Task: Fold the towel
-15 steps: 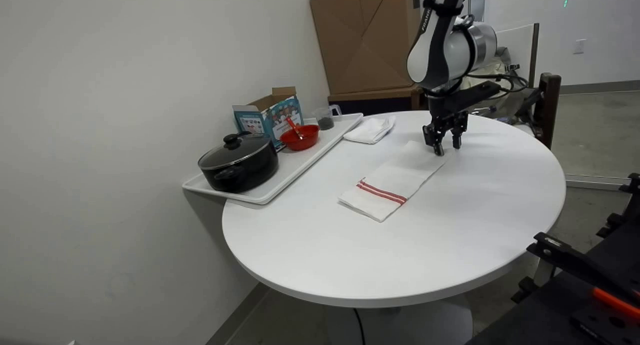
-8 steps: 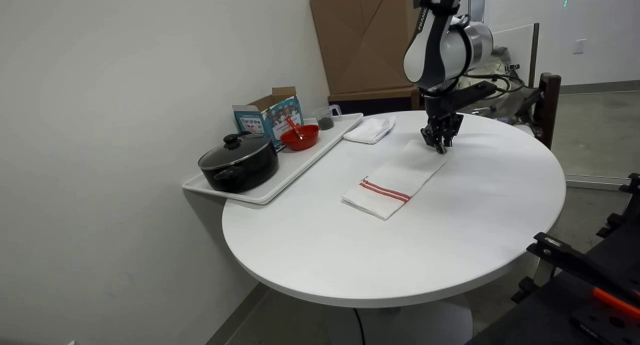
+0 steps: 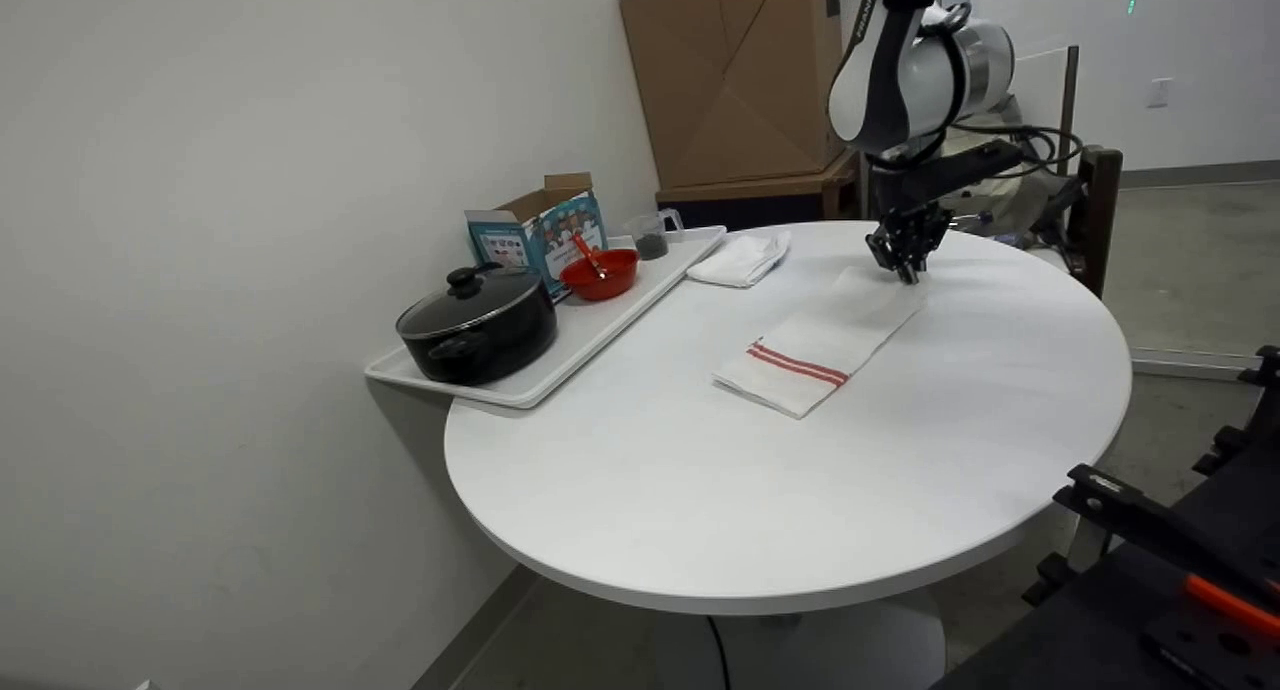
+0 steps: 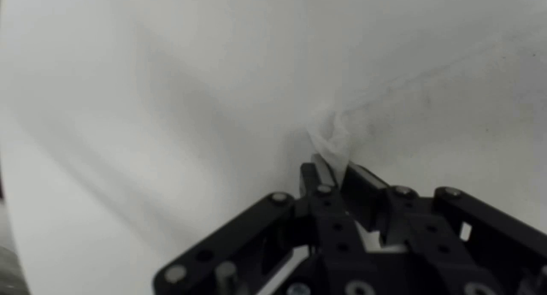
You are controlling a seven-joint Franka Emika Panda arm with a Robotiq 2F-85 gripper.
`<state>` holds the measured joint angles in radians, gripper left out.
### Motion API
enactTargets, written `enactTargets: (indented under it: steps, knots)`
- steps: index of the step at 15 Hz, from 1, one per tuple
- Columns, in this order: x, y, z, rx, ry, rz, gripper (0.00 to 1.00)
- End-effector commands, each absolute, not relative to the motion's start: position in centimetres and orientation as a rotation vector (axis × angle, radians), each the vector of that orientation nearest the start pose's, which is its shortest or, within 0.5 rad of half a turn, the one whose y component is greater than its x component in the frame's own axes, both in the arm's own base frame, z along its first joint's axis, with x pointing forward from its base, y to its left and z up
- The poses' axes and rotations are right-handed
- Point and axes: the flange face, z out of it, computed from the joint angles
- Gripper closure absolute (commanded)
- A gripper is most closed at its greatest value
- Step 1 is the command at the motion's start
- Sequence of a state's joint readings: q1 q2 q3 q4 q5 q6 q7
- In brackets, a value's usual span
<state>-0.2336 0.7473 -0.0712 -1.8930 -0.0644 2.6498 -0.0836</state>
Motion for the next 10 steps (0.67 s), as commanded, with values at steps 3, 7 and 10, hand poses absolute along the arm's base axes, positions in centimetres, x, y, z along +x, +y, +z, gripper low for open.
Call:
enactTargets:
  steps: [3, 7, 10]
  knots:
    - [58.2, -23.4, 16.0, -3.244, 0.391, -0.047, 0.90]
    - [58.8, -22.2, 19.0, -3.255, 0.379, -0.114, 0.90]
    - [59.1, -17.0, 20.8, -3.239, 0.297, -0.142, 0.91]
